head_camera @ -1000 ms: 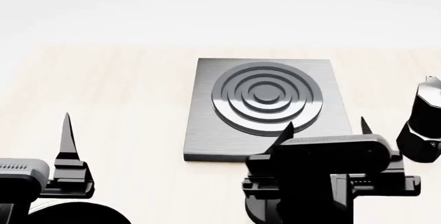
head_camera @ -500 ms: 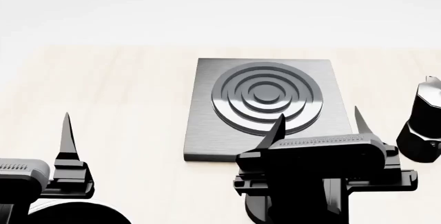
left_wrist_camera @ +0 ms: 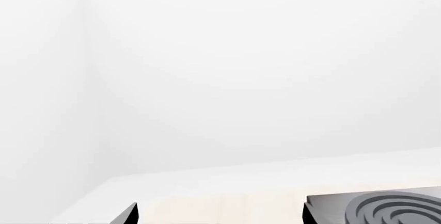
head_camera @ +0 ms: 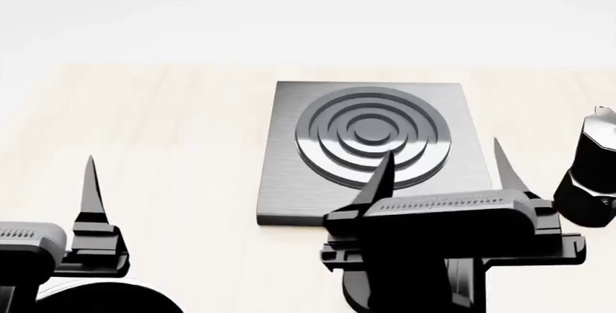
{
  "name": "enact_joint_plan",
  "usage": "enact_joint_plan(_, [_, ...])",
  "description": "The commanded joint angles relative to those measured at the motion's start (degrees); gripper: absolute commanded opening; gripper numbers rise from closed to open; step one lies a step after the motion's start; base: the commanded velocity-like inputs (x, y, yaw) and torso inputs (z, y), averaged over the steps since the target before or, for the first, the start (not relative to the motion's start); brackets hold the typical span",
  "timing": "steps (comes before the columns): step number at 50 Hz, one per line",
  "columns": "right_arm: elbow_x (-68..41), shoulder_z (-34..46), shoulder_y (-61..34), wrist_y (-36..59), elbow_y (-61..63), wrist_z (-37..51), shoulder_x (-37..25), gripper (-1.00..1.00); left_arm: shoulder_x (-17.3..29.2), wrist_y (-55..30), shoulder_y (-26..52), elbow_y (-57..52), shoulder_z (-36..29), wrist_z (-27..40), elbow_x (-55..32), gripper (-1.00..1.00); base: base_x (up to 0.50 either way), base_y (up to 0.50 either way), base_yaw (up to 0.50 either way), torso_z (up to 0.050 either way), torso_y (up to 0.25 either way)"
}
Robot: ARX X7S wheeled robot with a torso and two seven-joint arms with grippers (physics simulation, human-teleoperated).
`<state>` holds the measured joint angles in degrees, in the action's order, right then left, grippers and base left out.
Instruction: Turn on the stove.
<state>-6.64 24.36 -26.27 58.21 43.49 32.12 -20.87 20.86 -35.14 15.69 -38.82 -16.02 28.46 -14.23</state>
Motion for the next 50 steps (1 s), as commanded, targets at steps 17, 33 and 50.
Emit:
enact_joint_plan(17, [2.3,4.0,-1.3,0.8,4.1,1.0,-1.9,1.0,0.3,-0.7,0.1,-1.0,-0.1,0.7,-0.5,1.0,0.0,0.0,0.0,0.0,0.0])
enact_joint_plan(33, [2.0,4.0,-1.8,2.0,5.8,1.0,-1.7,1.0,0.7,-0.3,-0.9,-2.6,-0.8,1.4,0.2,1.0,0.0,0.0,0.0,0.0,0.0])
enact_joint_plan(50, [1.8,4.4,-2.4,3.8,8.2,1.1,-1.8,1.0,1.2,-2.6,-0.5,-6.2,-0.8,2.1,-0.5,1.0,0.0,0.0,0.0,0.0,0.0])
